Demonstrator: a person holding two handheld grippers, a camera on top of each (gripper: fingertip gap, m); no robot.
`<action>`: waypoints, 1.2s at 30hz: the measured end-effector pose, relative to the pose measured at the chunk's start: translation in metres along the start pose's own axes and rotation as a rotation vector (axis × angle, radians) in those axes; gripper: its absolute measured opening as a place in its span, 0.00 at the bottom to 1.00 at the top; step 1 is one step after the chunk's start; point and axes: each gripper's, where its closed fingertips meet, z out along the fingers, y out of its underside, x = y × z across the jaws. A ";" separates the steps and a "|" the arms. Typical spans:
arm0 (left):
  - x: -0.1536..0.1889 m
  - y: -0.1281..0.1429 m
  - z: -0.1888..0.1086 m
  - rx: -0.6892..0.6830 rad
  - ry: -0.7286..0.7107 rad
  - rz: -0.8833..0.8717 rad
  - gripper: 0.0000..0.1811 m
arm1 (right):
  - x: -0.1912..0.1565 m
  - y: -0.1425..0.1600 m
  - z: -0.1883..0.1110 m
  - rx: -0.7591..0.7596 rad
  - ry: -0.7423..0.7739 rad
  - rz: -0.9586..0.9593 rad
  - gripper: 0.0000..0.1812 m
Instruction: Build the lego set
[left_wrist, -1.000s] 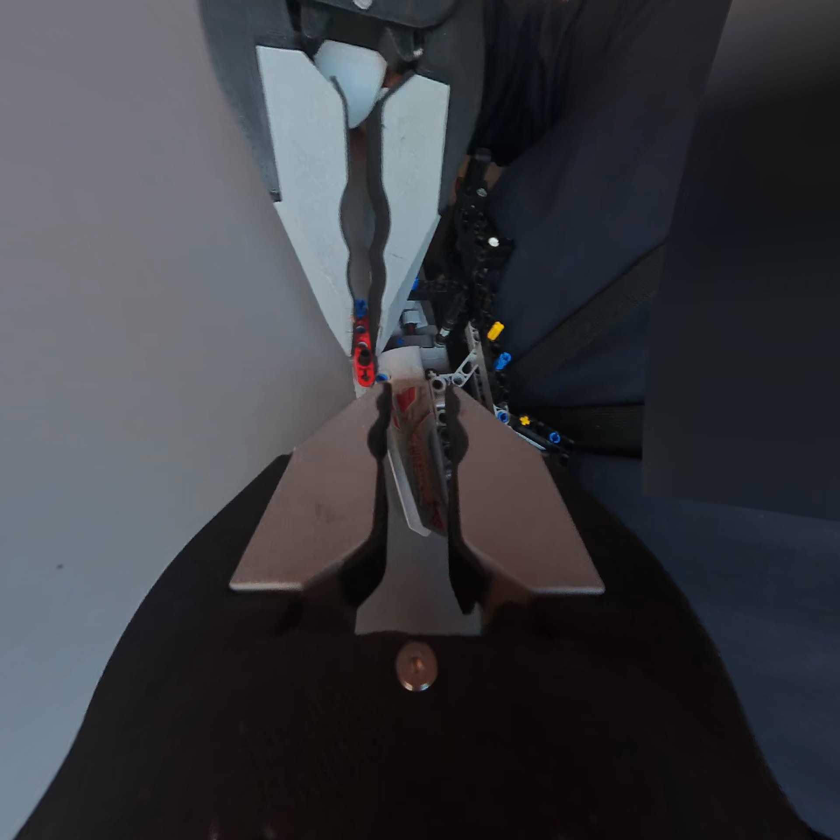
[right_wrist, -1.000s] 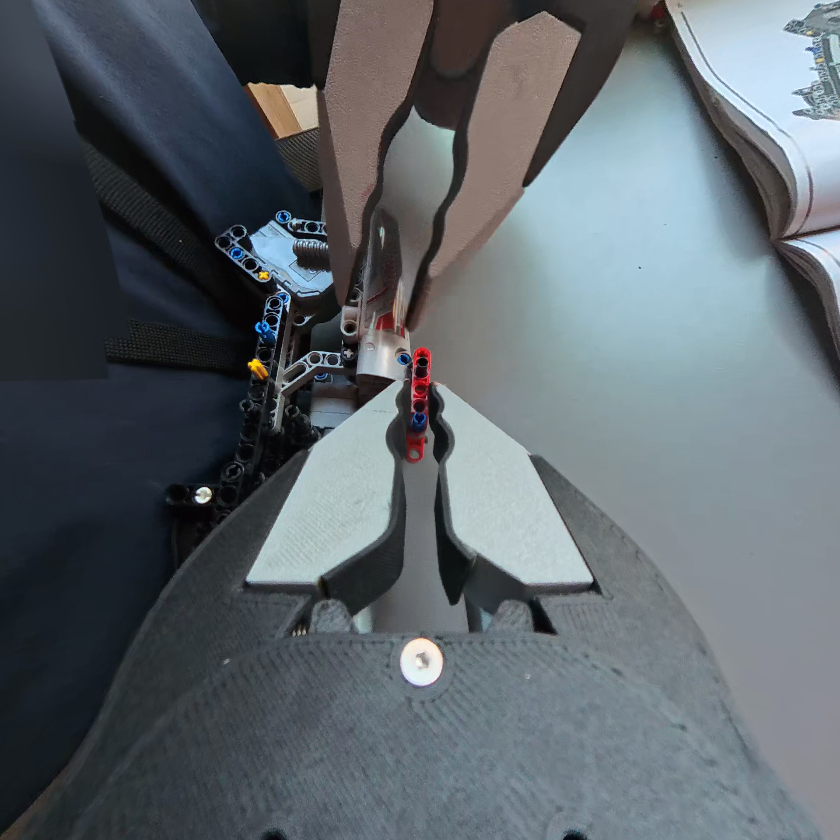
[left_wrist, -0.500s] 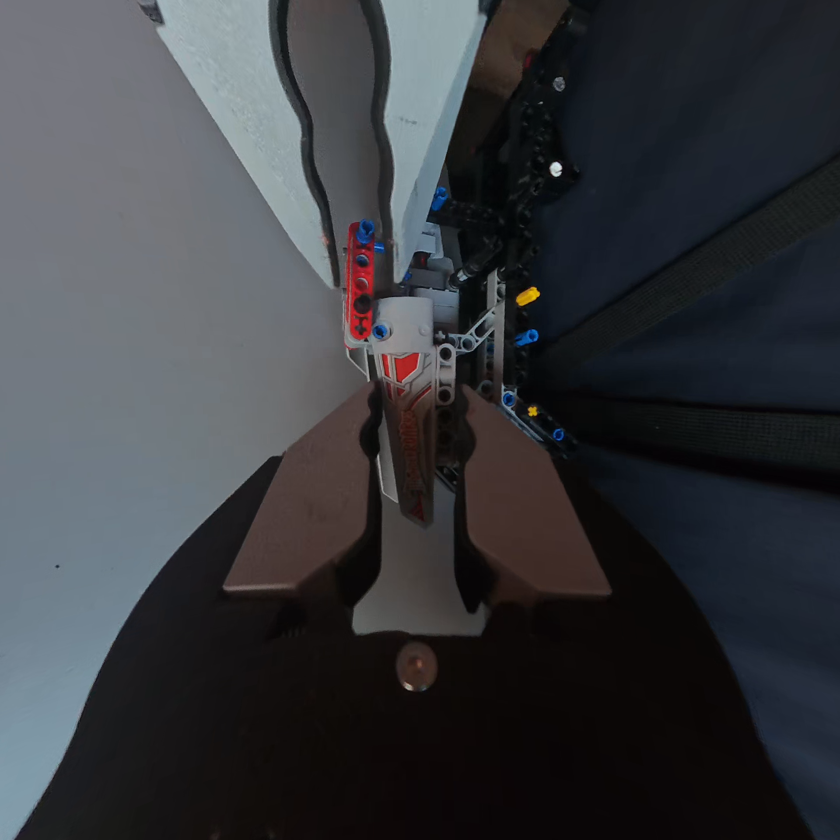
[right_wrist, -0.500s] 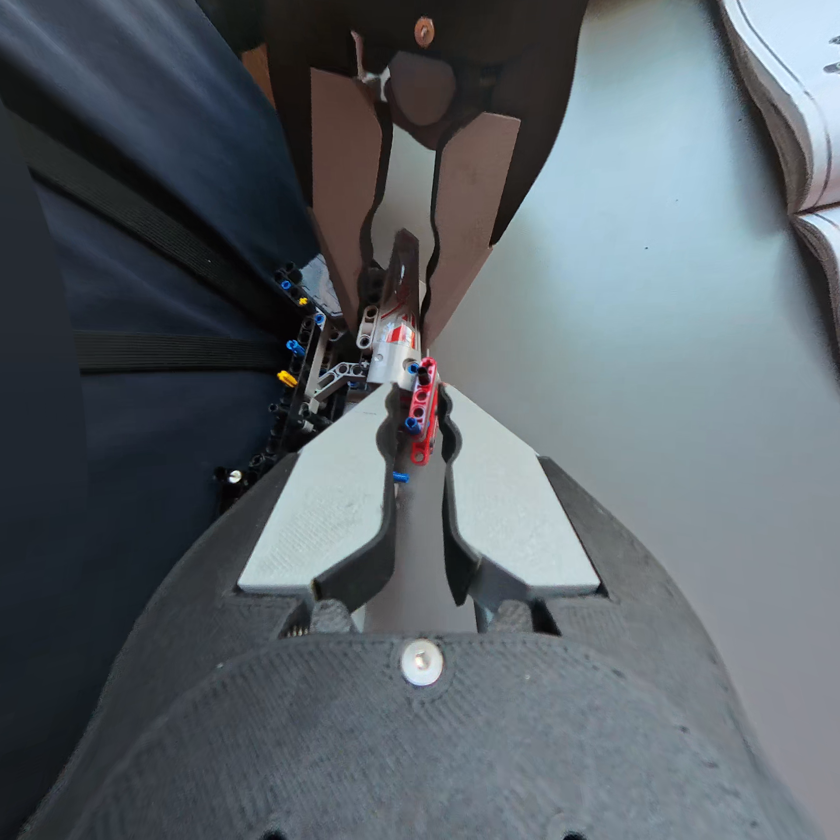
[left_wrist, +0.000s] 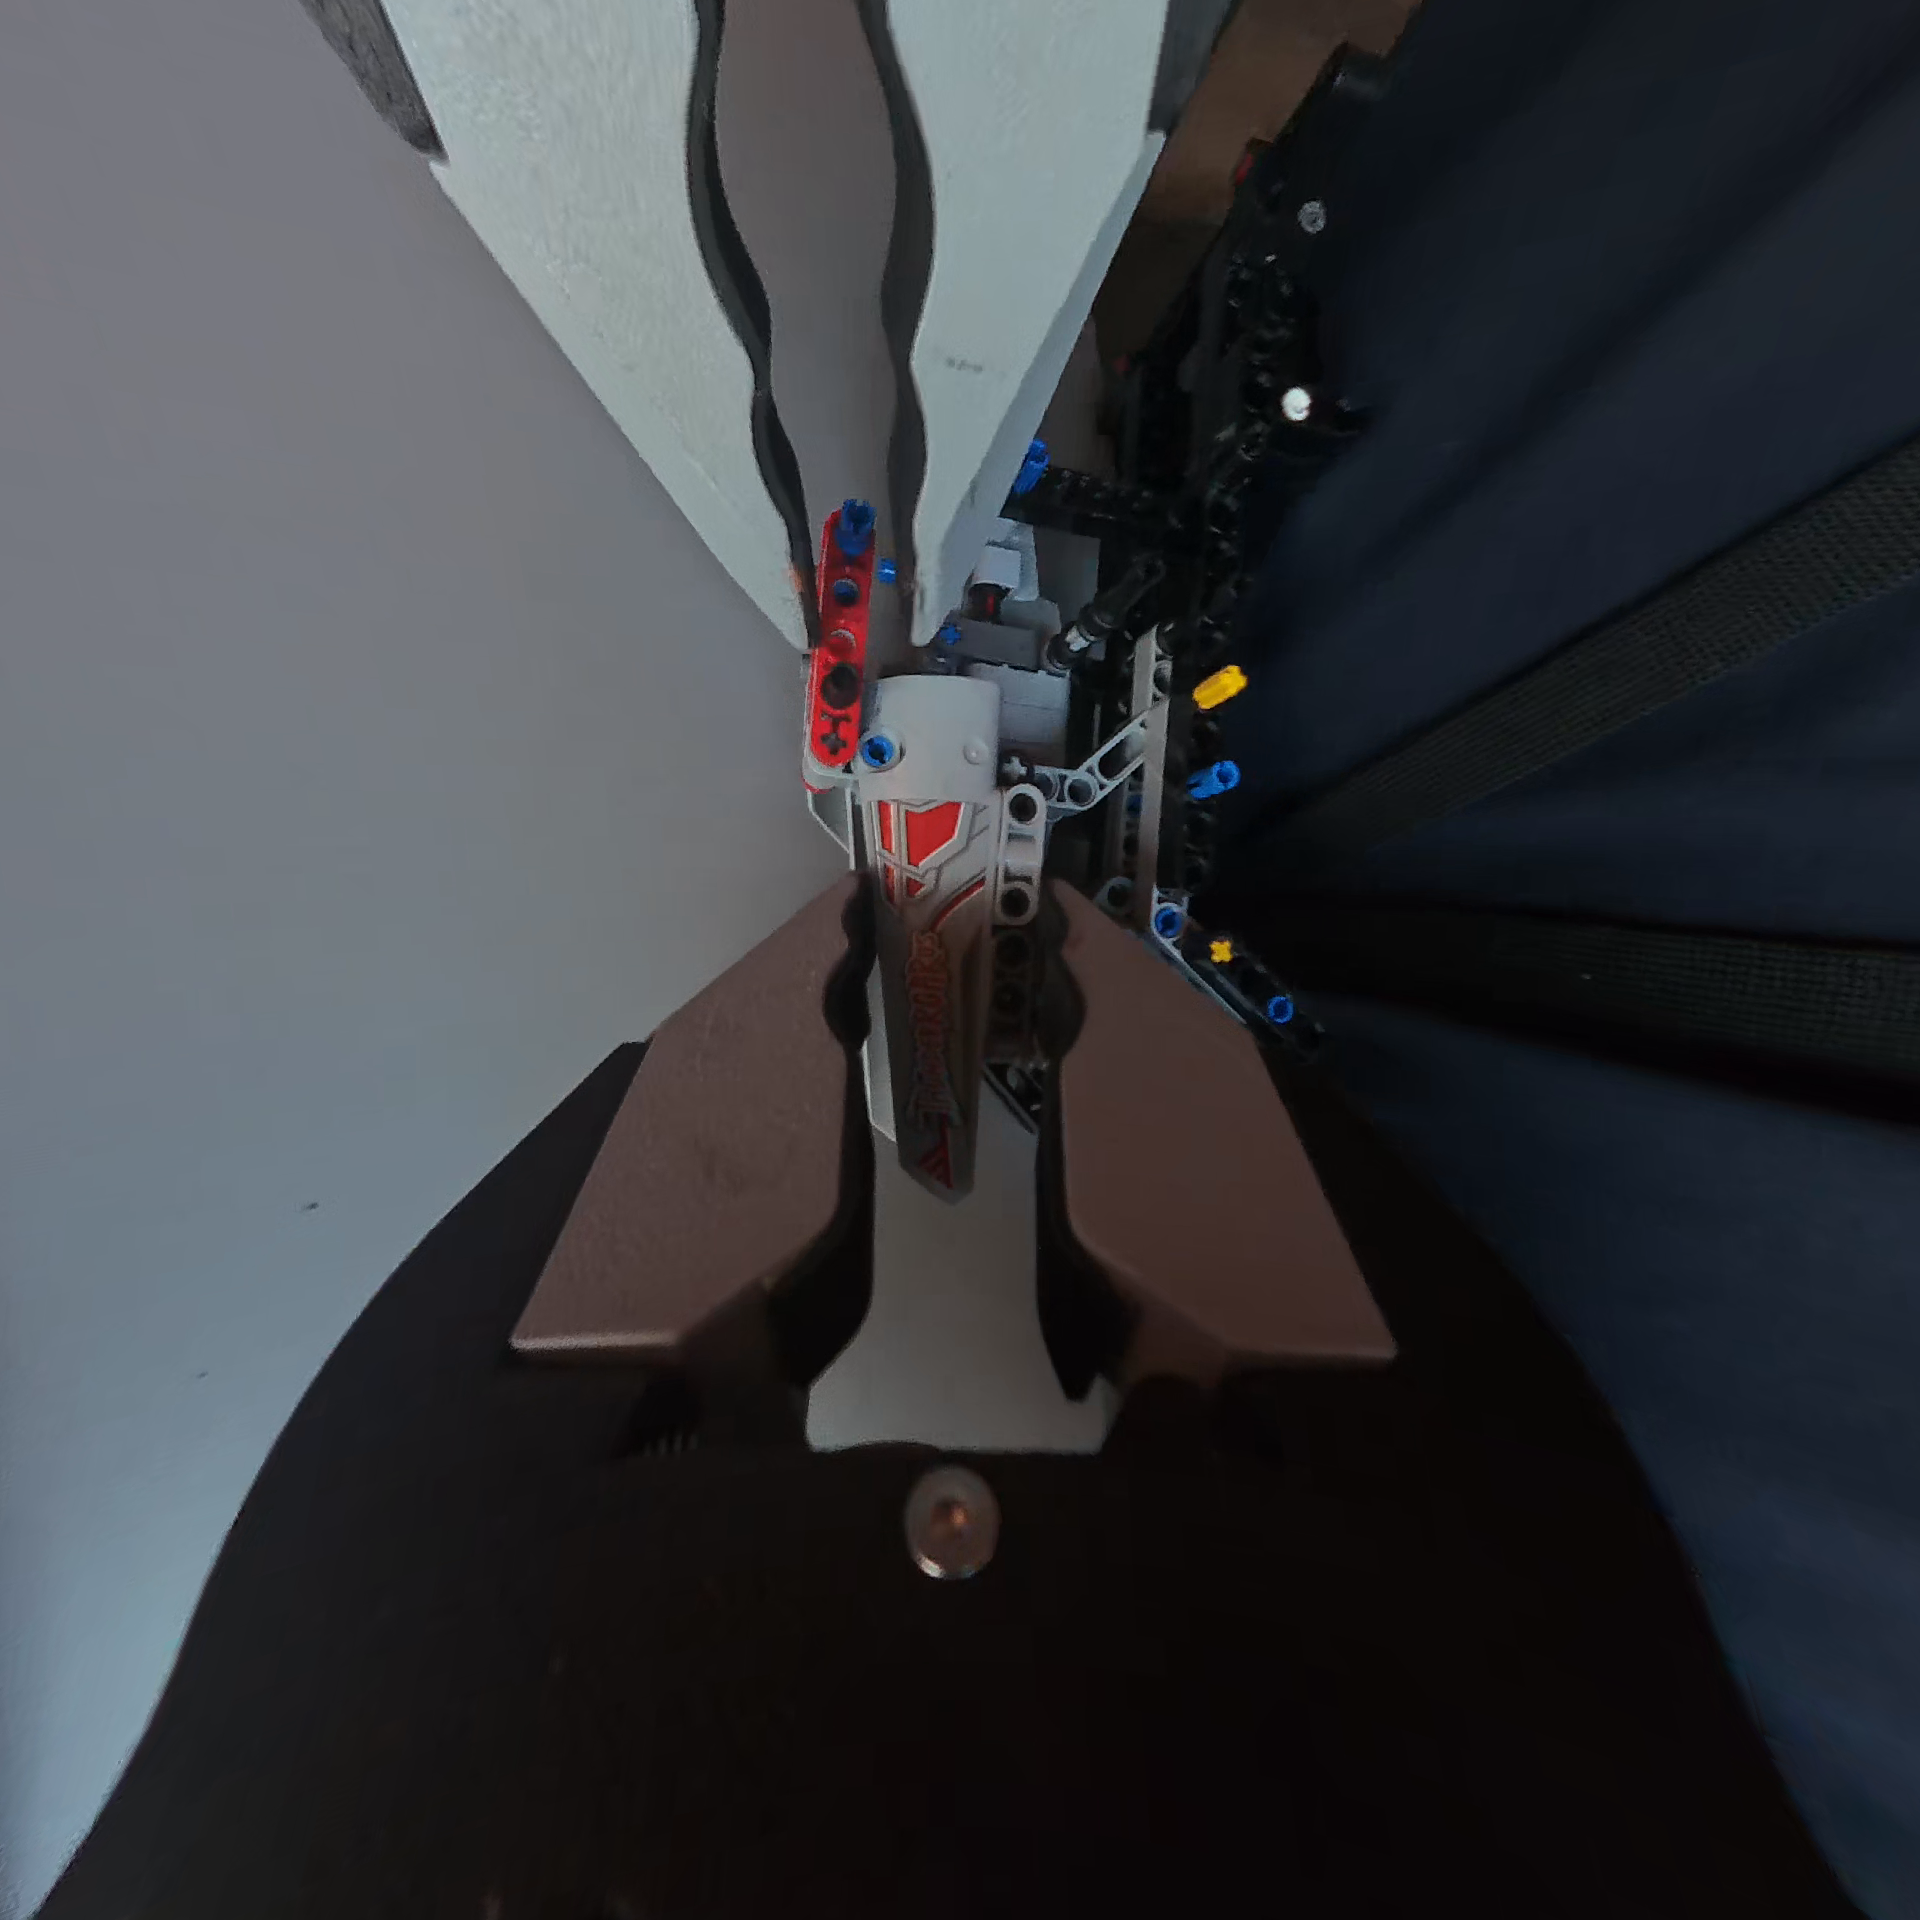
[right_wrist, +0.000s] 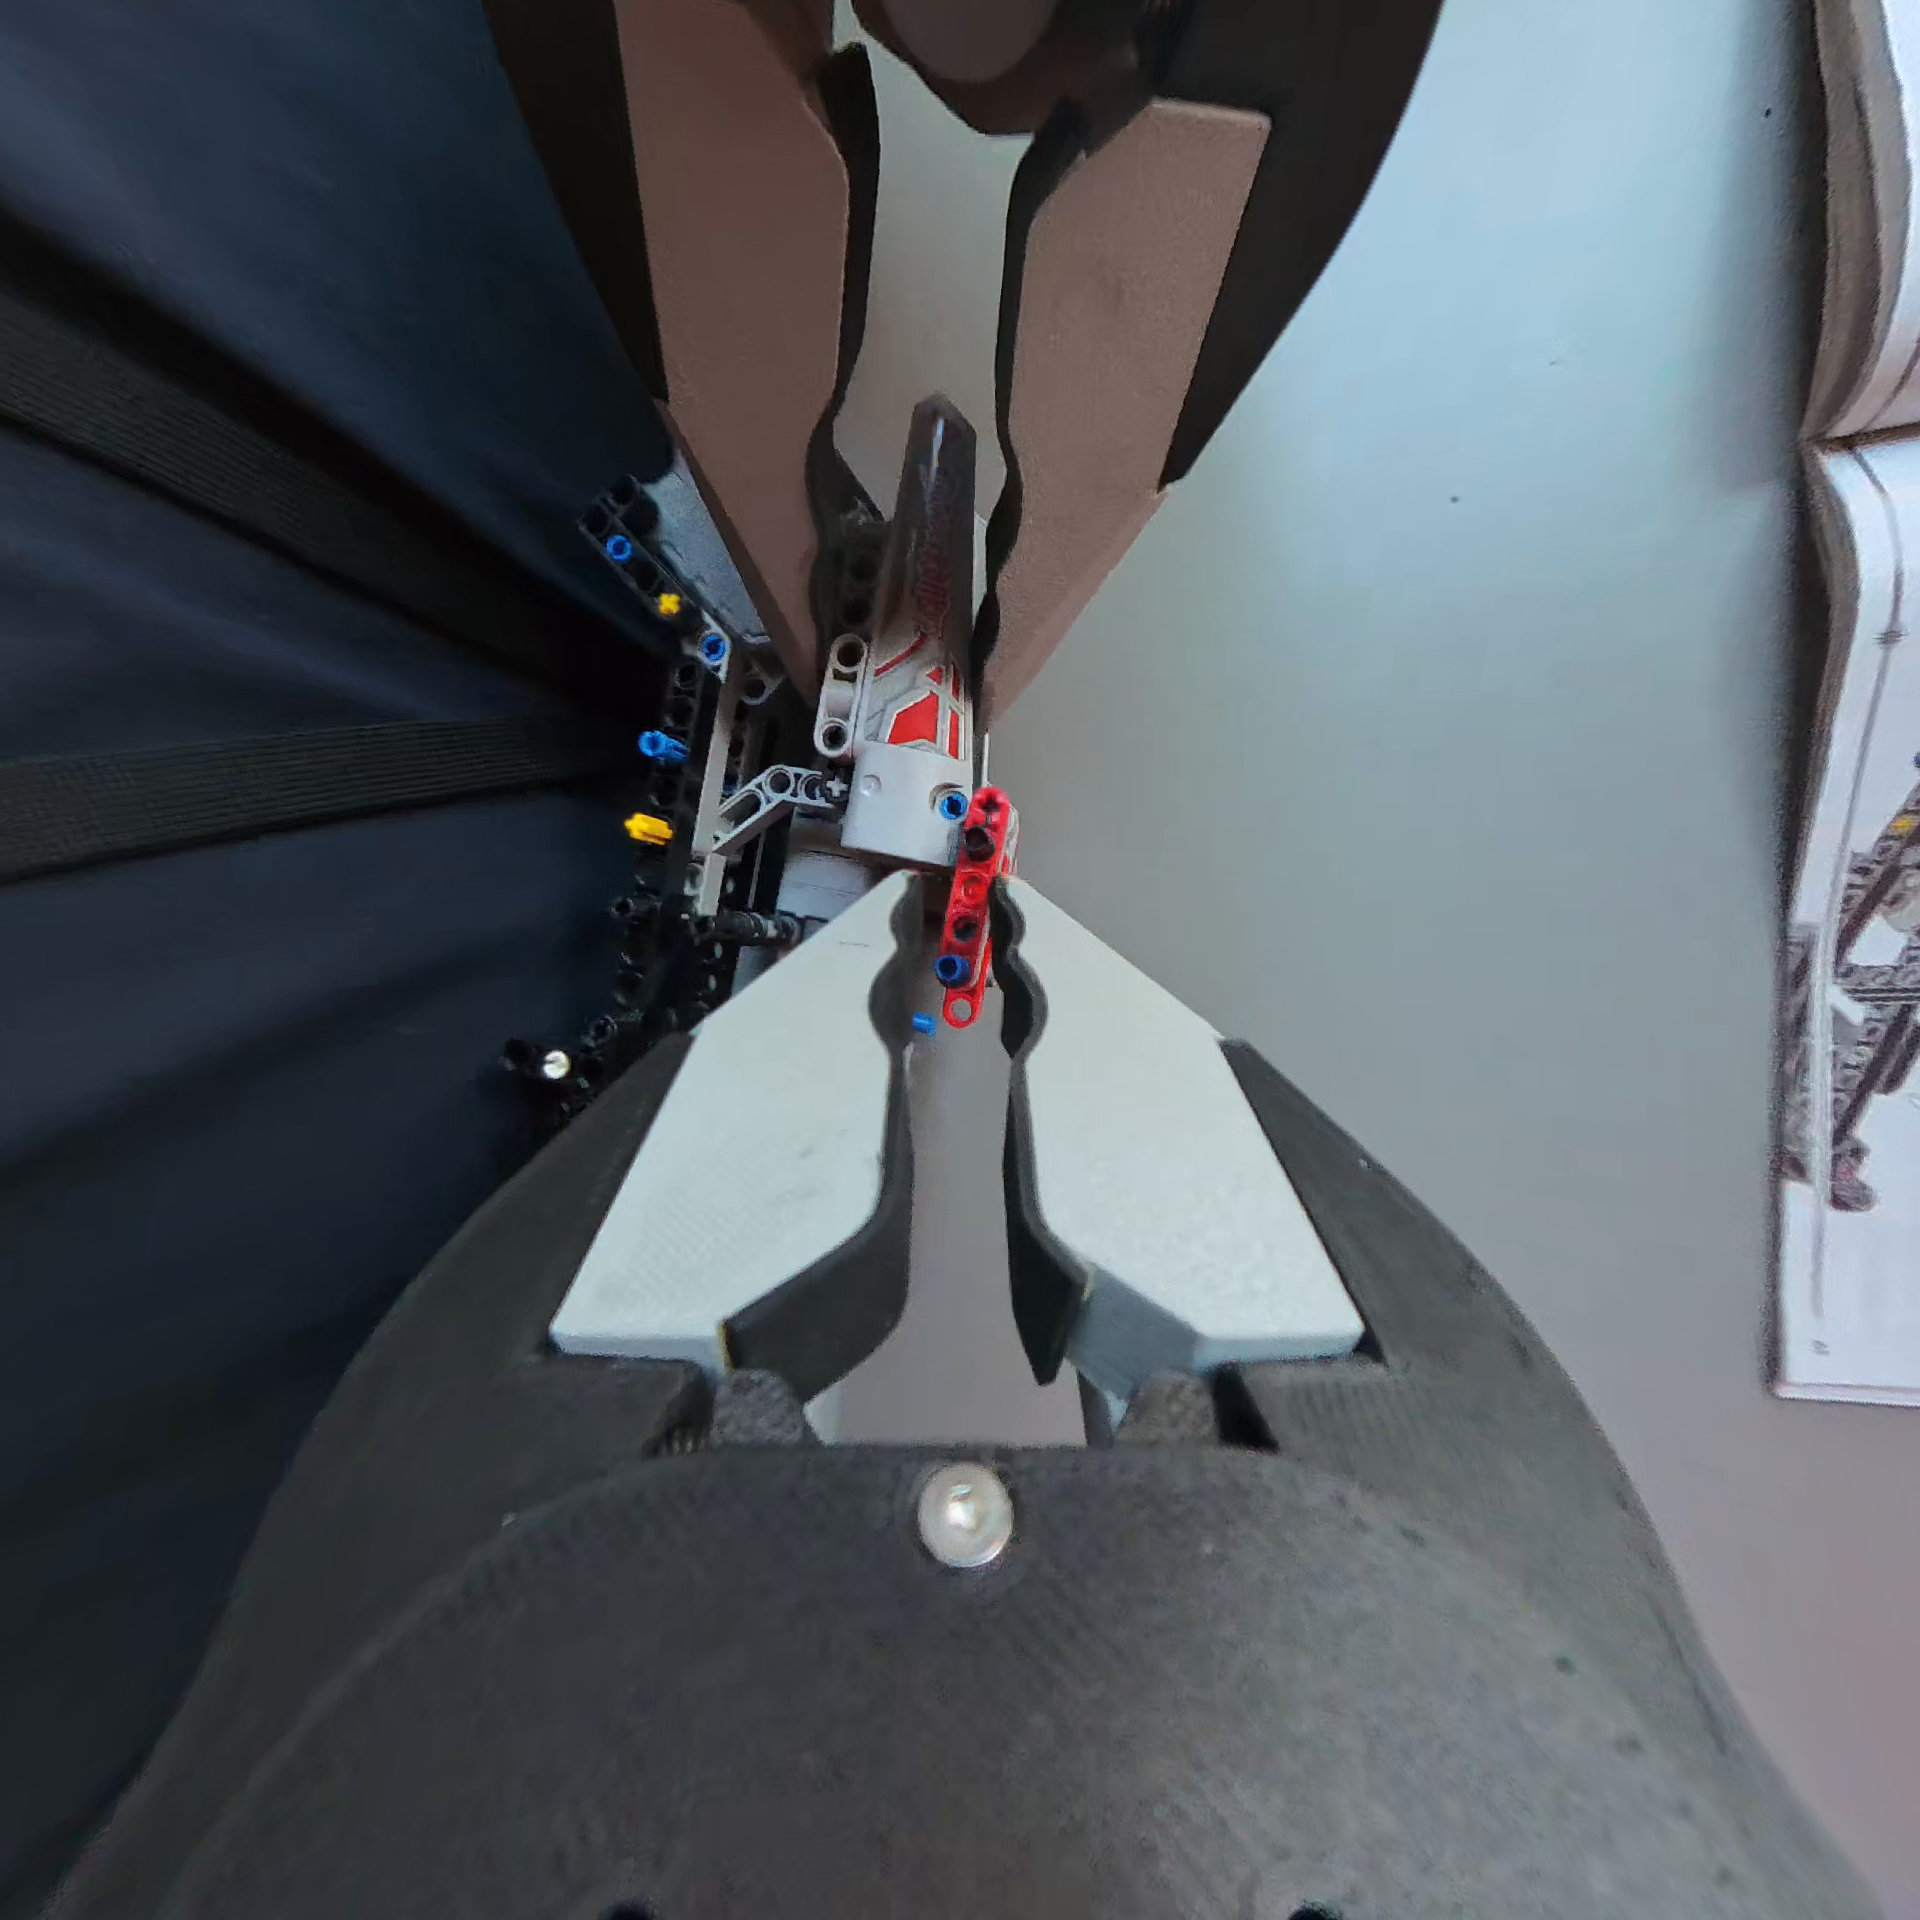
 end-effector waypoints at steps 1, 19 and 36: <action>-0.003 0.000 -0.002 -0.004 -0.013 0.007 0.15 | 0.004 0.001 0.001 -0.025 0.024 -0.007 0.04; -0.040 0.003 -0.019 0.070 -0.030 -0.046 0.15 | 0.049 -0.003 0.013 -0.077 0.078 -0.036 0.03; -0.033 0.005 -0.019 0.086 0.001 -0.053 0.14 | 0.042 -0.005 0.020 0.096 0.070 -0.004 0.03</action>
